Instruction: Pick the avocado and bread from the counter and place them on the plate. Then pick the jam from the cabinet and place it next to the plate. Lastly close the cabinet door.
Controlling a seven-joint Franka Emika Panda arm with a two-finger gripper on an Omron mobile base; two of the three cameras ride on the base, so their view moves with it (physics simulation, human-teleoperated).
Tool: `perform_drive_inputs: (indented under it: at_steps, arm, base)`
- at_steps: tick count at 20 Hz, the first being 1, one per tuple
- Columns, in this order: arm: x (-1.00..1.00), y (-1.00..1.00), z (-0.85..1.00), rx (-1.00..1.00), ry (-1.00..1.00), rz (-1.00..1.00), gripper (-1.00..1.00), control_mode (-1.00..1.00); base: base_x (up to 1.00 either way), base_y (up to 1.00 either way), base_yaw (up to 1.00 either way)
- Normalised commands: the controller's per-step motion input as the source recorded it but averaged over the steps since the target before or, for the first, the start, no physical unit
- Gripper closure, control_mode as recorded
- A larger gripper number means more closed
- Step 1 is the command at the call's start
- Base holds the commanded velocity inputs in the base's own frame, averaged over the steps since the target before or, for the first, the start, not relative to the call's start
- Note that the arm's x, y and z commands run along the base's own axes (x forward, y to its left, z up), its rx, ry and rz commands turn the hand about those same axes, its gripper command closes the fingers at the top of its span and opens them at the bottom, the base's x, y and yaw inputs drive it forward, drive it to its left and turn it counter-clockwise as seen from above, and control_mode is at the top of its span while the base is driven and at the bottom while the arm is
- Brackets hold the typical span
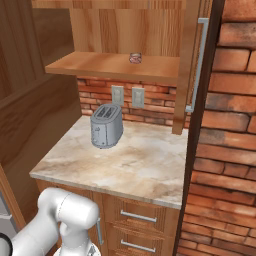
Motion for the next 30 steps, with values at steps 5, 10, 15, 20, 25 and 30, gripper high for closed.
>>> perform_drive_inputs:
  at_steps: [5, 10, 15, 20, 25, 30]
  arm:
    - [0.00, -0.09, 0.00, 0.00, 0.01, 0.00, -1.00, -1.00]
    - [-0.03, -0.31, 0.00, 0.00, 0.01, 0.00, -1.00, -1.00]
    - [0.14, -0.17, -0.03, 0.00, 0.11, 0.00, -1.00, -1.00]
    - [0.45, -0.23, -0.03, 0.00, 0.17, 0.00, -1.00, -1.00]
    - [0.44, -0.64, 0.00, 0.01, 0.10, 0.00, -1.00, -1.00]
    - [0.37, -0.91, 0.00, 0.05, 0.01, 0.00, -1.00, -1.00]
  base:
    - [0.00, 0.00, 0.00]
    - [0.00, 0.00, 0.00]
    - [0.00, 0.00, 0.00]
    - [0.00, 0.00, 0.00]
    - [0.00, 0.00, 0.00]
    - [0.00, 0.00, 0.00]
